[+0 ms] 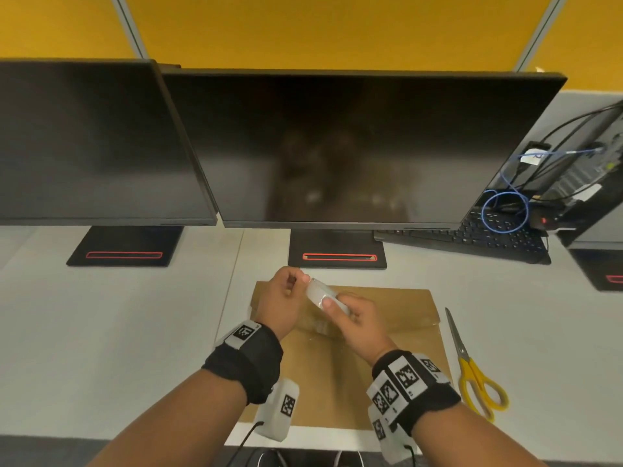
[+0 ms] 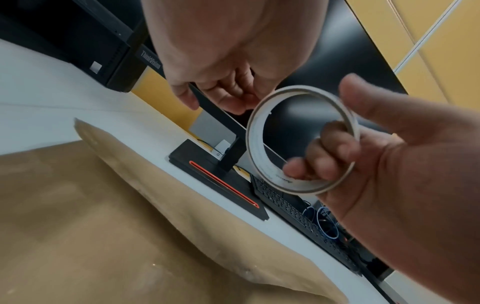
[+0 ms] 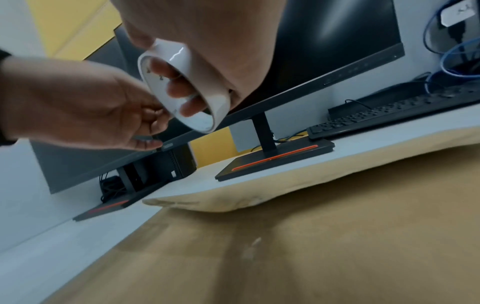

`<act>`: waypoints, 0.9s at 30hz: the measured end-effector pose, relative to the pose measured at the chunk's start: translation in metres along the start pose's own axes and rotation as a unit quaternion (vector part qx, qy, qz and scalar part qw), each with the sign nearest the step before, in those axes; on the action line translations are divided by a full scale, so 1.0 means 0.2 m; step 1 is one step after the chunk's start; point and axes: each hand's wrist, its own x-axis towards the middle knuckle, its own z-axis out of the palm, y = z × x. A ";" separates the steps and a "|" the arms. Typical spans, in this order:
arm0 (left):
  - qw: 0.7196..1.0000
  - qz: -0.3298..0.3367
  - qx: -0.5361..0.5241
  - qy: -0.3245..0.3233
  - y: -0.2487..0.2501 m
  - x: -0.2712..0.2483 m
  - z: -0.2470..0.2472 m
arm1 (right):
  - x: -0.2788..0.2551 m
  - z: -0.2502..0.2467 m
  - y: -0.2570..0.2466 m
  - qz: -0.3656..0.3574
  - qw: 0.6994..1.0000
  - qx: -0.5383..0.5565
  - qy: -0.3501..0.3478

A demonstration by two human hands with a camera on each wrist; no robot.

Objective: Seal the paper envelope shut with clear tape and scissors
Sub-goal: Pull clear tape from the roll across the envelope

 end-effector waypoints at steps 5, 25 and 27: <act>1.000 0.002 0.025 0.016 -0.03 -0.01 0.01 | 0.03 -0.01 -0.05 0.043 0.999 -0.019 -0.010; 0.986 -0.109 -0.120 -0.046 0.00 0.07 -0.11 | 0.13 -0.08 0.02 0.079 0.990 -0.046 -0.108; 0.984 -0.116 -0.128 -0.032 -0.01 0.07 -0.11 | 0.13 -0.08 0.01 0.083 0.989 -0.042 -0.112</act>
